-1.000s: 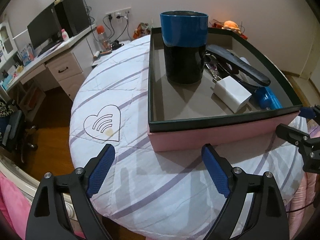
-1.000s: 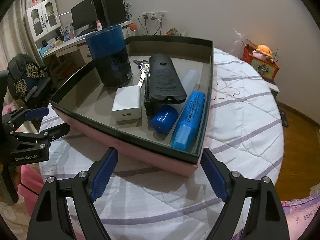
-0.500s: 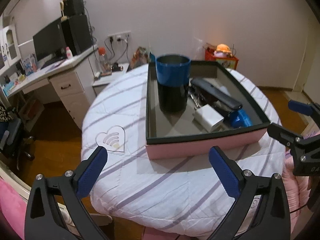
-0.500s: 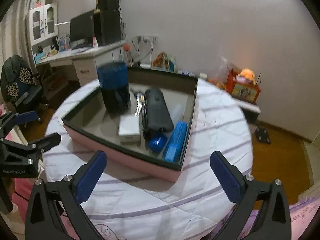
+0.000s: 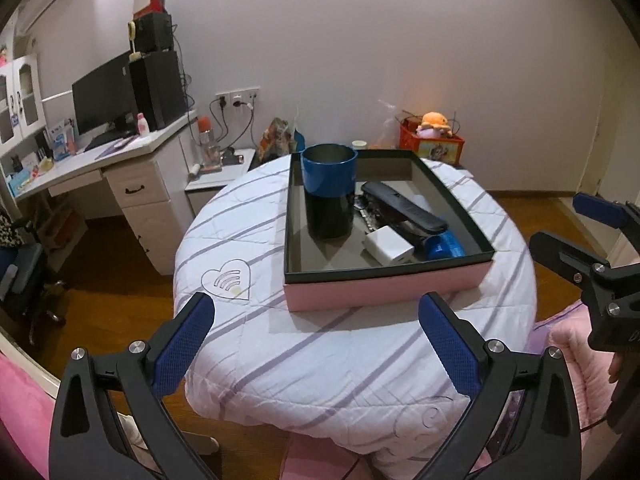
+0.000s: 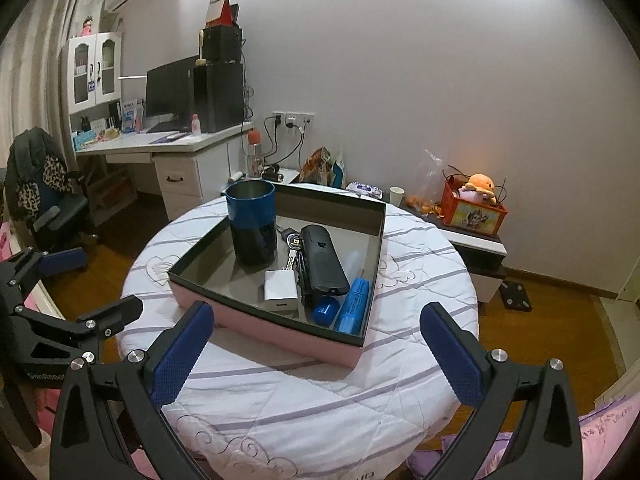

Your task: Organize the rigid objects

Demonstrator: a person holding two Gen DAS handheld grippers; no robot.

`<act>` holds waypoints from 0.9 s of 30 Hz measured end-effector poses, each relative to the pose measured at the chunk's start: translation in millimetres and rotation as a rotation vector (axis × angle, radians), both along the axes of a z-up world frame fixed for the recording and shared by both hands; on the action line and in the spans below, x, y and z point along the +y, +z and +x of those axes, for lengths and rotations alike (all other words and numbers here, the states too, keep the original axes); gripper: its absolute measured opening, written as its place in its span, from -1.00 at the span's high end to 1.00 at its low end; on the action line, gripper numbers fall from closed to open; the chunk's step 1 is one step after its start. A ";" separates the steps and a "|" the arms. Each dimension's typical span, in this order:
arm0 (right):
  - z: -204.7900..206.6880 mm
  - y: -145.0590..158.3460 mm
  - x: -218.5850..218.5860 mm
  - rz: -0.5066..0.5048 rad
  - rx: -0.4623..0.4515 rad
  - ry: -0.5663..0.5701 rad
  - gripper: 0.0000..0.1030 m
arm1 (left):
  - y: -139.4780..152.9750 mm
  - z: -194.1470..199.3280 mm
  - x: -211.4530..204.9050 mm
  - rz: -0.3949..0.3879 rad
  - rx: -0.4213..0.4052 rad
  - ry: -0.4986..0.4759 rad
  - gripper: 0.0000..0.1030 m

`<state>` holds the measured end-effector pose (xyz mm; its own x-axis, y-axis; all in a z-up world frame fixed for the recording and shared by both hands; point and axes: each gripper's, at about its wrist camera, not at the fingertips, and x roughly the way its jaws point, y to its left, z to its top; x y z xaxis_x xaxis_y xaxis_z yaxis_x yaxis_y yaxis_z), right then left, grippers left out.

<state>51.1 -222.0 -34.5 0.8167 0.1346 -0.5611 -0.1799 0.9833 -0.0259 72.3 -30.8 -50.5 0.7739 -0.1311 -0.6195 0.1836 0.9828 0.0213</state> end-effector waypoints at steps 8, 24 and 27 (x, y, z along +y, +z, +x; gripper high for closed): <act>-29.8 13.3 6.4 0.025 -0.053 0.004 -1.00 | 22.6 -33.3 -3.2 0.005 -0.086 -0.004 -1.00; -92.9 70.6 11.3 0.060 -0.229 -0.007 -1.00 | 103.3 -100.9 -6.2 -0.055 -0.346 0.051 -1.00; -97.9 86.6 12.0 0.070 -0.272 -0.002 -1.00 | 118.8 -106.1 -4.9 -0.065 -0.401 0.083 -1.00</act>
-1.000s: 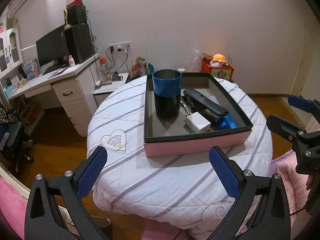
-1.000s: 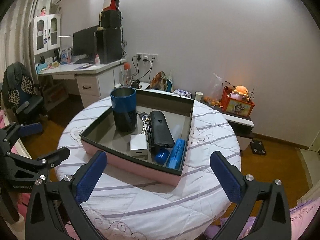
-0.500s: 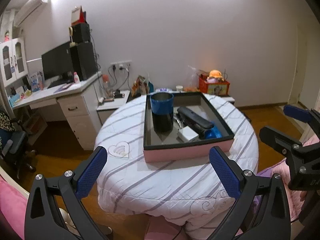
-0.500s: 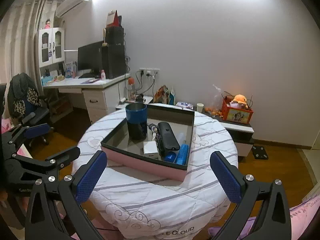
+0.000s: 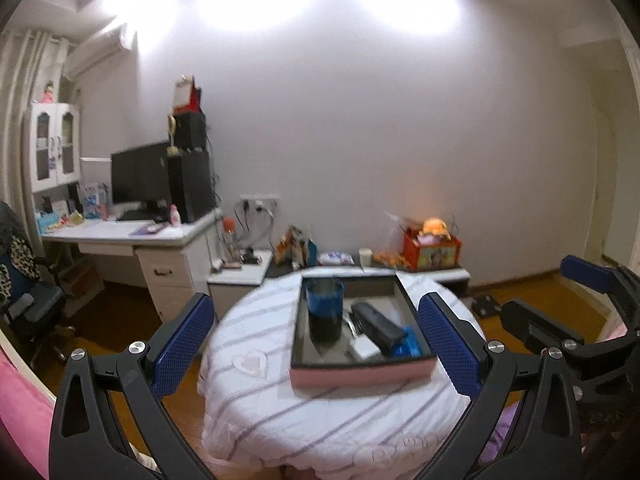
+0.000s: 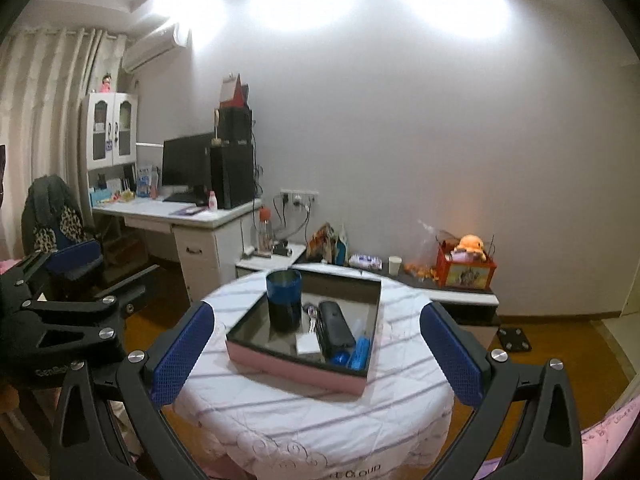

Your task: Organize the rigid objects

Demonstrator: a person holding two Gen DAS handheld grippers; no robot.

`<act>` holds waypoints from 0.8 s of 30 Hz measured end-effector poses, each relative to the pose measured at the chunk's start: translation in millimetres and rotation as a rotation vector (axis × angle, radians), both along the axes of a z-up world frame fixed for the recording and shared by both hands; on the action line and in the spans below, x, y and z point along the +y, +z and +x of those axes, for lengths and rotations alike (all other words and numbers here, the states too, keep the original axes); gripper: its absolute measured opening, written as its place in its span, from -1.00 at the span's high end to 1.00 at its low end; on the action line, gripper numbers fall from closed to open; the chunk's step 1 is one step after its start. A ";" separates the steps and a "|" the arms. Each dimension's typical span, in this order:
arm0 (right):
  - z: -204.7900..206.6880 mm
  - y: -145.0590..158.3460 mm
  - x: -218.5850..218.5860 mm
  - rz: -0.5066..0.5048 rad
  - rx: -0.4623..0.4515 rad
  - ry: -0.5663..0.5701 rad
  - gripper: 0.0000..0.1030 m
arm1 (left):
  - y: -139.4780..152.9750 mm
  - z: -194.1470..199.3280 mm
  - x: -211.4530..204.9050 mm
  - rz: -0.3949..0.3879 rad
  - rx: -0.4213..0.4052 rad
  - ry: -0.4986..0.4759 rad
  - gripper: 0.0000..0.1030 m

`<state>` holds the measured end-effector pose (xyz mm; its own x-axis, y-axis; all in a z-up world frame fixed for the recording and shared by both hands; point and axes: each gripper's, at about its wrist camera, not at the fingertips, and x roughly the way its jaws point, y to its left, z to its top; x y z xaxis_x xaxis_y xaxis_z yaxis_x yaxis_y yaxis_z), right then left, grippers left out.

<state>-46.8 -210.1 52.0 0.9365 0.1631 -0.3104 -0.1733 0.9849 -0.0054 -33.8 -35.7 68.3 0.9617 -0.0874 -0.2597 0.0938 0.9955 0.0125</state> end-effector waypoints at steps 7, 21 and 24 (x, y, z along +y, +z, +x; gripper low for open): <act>-10.6 17.1 5.7 0.029 -0.121 -0.014 -1.00 | 5.1 -25.7 5.8 0.007 -0.104 0.096 -1.00; -20.6 -24.4 4.3 0.045 -0.134 -0.071 -1.00 | -33.5 -19.3 -1.4 0.051 -0.079 0.042 -1.00; -20.0 -30.7 3.2 0.044 -0.120 -0.071 -1.00 | -41.3 -14.9 -2.1 0.047 -0.053 0.035 -1.00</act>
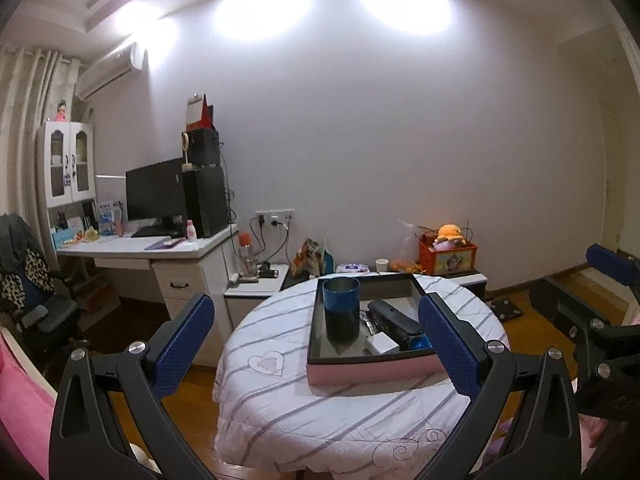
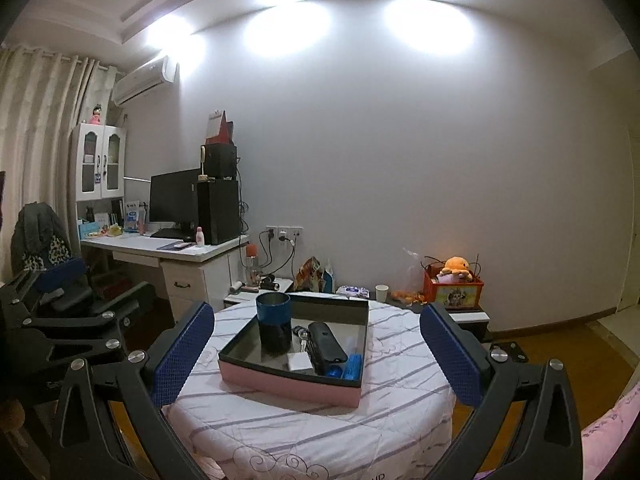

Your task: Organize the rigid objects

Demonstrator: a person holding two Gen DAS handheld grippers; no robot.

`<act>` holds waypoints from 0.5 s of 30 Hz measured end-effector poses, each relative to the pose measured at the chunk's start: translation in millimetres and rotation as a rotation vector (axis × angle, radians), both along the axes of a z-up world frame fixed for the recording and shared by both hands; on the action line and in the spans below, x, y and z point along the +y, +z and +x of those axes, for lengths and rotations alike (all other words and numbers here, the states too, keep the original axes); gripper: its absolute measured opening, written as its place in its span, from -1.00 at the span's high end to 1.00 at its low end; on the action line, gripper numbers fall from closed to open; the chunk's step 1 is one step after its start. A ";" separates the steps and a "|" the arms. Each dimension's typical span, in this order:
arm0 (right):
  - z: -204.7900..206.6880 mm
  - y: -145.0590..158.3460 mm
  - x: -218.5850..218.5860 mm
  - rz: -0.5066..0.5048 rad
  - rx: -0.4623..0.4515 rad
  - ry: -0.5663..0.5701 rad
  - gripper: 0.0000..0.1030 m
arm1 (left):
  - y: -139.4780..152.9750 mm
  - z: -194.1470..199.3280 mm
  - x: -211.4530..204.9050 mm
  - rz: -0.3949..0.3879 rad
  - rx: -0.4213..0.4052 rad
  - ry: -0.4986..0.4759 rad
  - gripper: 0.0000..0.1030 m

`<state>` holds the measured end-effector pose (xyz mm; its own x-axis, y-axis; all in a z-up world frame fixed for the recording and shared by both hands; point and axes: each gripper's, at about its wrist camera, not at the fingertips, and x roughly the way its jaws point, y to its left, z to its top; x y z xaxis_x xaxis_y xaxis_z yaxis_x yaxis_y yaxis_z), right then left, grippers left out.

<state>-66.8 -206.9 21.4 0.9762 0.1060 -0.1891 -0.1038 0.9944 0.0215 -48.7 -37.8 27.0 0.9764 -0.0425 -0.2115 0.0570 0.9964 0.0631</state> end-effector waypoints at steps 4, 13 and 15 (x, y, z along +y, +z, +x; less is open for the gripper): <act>3.4 -7.0 -0.9 -0.011 0.023 -0.003 -1.00 | -6.0 1.7 -0.2 -0.008 0.016 -0.005 -1.00; 4.9 -16.4 -0.7 -0.011 0.035 0.009 -1.00 | -9.8 -0.2 2.0 -0.015 0.013 -0.015 -1.00; 3.9 -16.3 -0.3 -0.014 0.032 0.009 -1.00 | -10.8 0.7 2.1 -0.014 0.014 -0.010 -1.00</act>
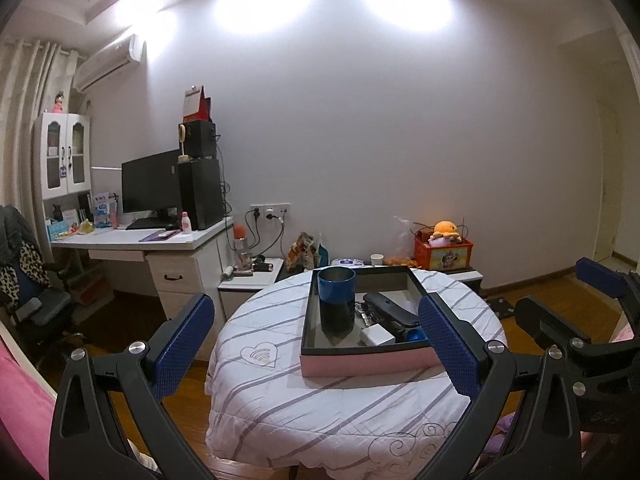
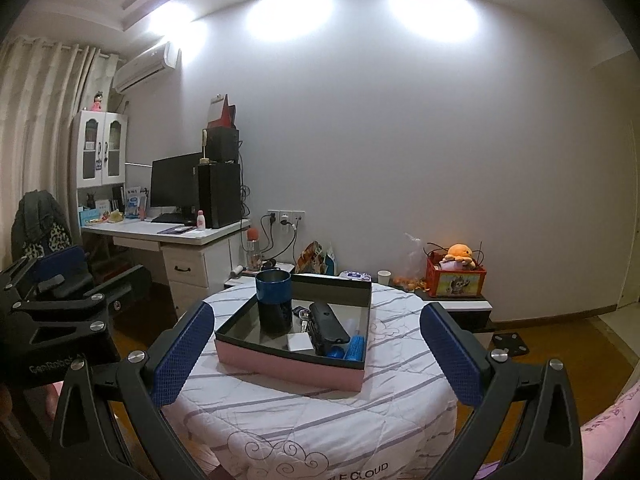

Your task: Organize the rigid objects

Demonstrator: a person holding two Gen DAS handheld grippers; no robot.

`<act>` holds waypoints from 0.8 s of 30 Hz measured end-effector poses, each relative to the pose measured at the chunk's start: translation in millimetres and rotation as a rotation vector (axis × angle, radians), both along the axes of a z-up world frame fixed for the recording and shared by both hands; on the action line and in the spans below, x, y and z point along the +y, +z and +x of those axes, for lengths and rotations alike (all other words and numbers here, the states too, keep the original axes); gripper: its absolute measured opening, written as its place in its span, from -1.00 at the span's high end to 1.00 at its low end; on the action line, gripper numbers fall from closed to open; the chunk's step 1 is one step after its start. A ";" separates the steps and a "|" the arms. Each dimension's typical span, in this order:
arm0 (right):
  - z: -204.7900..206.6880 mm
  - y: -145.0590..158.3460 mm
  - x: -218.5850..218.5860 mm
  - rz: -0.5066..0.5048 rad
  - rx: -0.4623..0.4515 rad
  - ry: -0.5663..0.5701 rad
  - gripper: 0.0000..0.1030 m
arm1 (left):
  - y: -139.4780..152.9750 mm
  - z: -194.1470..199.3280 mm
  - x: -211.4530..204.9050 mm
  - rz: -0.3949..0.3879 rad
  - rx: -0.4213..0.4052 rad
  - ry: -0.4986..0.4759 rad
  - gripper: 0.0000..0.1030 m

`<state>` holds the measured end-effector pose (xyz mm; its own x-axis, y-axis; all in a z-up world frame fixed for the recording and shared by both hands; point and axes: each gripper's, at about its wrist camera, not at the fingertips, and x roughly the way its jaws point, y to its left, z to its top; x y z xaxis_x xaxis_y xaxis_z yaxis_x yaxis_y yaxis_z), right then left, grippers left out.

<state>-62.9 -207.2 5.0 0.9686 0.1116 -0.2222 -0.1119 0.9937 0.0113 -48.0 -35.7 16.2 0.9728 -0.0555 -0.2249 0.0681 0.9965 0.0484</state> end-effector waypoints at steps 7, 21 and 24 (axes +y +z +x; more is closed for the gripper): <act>-2.4 2.4 4.5 -0.010 -0.002 0.009 -1.00 | -4.0 1.4 -2.0 0.010 0.010 -0.007 -1.00; 0.3 0.6 6.4 -0.011 0.005 0.017 -1.00 | -9.0 3.8 -2.4 0.008 0.020 -0.007 -1.00; 0.6 0.4 5.3 -0.009 0.005 0.012 -1.00 | -9.7 4.7 -3.5 0.008 0.023 -0.007 -1.00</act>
<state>-62.3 -202.0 5.4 0.9661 0.1210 -0.2282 -0.1237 0.9923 0.0026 -43.3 -39.1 6.5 0.9669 -0.0607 -0.2478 0.0765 0.9956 0.0547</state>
